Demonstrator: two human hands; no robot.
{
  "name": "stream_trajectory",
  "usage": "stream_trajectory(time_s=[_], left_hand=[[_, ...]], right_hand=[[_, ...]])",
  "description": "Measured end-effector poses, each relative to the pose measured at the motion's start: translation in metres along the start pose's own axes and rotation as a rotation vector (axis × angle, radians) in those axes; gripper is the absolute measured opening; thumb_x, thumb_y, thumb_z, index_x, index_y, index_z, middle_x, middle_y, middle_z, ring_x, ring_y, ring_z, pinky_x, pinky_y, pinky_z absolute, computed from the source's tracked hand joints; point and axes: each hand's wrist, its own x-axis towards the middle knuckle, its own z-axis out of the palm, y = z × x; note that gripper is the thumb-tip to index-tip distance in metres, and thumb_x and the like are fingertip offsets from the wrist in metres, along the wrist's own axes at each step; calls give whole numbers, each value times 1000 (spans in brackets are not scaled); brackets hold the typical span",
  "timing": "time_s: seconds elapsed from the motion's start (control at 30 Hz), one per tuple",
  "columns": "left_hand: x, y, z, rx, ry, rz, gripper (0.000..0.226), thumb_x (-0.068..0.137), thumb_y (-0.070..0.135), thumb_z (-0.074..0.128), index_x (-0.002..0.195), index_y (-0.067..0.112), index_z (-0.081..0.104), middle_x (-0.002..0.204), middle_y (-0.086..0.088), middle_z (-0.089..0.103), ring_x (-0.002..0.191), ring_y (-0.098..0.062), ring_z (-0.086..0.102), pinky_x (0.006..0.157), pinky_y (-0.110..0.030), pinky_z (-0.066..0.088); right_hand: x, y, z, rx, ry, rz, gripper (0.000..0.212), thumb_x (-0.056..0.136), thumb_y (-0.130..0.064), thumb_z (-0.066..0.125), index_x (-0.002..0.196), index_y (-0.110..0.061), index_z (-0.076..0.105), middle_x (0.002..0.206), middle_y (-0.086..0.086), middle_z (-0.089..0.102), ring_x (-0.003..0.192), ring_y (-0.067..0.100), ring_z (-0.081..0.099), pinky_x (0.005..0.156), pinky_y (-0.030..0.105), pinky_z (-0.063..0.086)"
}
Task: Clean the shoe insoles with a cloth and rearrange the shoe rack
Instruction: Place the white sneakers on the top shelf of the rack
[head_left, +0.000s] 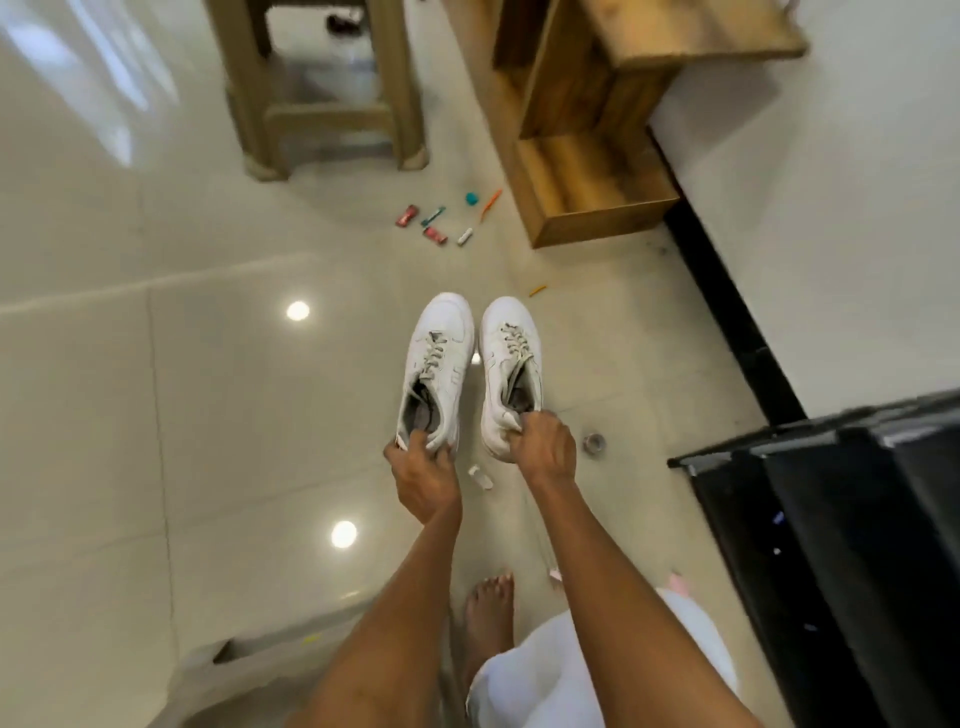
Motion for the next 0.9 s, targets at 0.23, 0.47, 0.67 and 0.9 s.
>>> stream_trajectory(time_s=[0.23,0.47,0.67,0.9], left_hand=[[-56,86,-7,22,-153,326,30,82,26,68,110,20,60,112,-7,48,89,-24,58,69,-33,47],[-160,148,13,112,-265,428,34,83,29,68,114,18,57,109,-10,47,86,-28,58,69,-33,46],[-217,159,2,92,-377,527,38,84,27,68,118,15,56,112,-12,49,89,-29,59,71,-32,45],[-255,156,-67,-59,-373,549,41,84,22,68,122,14,55,117,-15,46,97,-31,56,76,-35,45]], right_hand=[[-44,66,-96,143,181,209,26,90,-25,59,108,-7,65,107,16,66,99,32,63,78,33,48],[-97,143,-155,184,223,329,21,90,-18,56,107,-10,65,105,12,67,99,28,63,80,32,49],[-158,175,-174,207,291,454,19,91,-22,57,104,-9,63,106,11,67,99,28,63,81,33,49],[-252,157,-189,182,361,490,21,91,-25,57,106,-11,63,106,9,66,98,25,63,75,30,45]])
